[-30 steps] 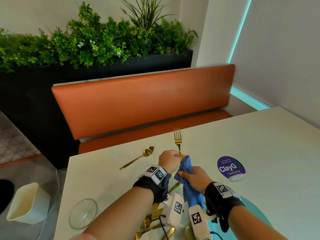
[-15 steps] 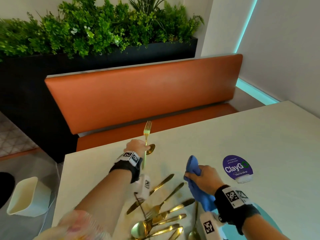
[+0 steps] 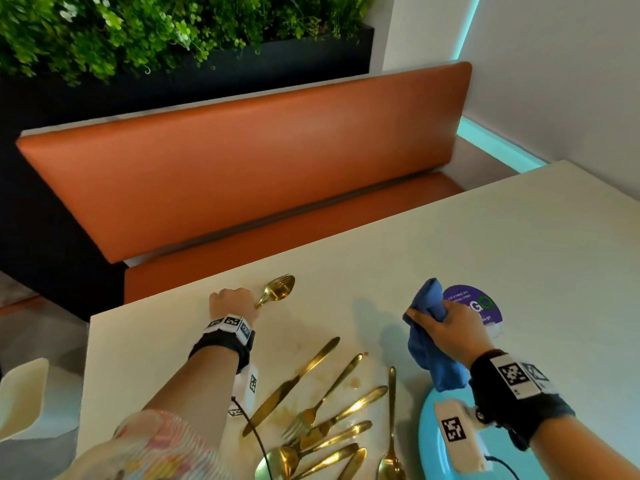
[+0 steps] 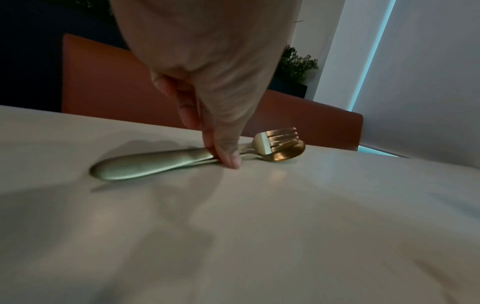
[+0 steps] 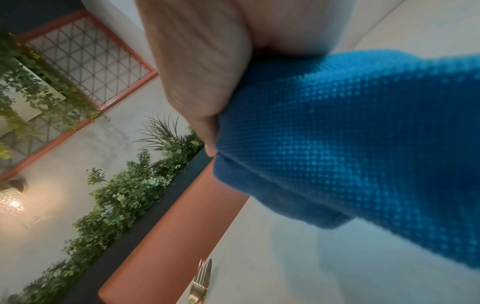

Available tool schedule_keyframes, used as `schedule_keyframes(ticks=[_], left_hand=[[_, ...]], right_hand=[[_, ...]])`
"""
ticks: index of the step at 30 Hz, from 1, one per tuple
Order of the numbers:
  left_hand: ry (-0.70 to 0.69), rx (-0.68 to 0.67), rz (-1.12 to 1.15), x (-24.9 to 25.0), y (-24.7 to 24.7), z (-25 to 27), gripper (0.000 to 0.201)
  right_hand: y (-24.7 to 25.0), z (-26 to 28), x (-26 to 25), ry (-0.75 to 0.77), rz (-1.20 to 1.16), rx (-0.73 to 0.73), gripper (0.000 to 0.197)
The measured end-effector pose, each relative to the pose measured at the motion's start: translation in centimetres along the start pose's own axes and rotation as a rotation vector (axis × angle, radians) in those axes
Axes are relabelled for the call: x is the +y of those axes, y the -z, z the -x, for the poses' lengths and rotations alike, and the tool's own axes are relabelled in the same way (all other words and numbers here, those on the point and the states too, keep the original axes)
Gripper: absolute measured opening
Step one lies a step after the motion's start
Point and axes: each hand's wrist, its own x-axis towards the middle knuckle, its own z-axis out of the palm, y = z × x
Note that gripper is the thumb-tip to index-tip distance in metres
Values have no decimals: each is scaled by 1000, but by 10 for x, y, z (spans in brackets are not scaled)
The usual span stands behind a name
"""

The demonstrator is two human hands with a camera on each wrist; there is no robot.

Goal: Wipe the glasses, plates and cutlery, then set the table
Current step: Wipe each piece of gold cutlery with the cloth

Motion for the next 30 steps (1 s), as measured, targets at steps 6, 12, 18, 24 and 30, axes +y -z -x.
schedule_keyframes(ticks=[6,12,18,24,30], left_hand=[[-51,84,-15,4,7,7,28],[-298,-57,256,46,28,45,25],[-604,-186,272,102,29,117,28],[-913,-181,63,149,7,170,27],[-1035,-126,-47,169,1,191,25]], right_hand=[[4,6,3,-41,2,-15,40],[13,20,-4,-110,-45,-133,38],[18,33,7,-244,-428,-121,40],[37,54,29,-328,-691,-155,12],[43,72,53,-430,-936,-175,14]])
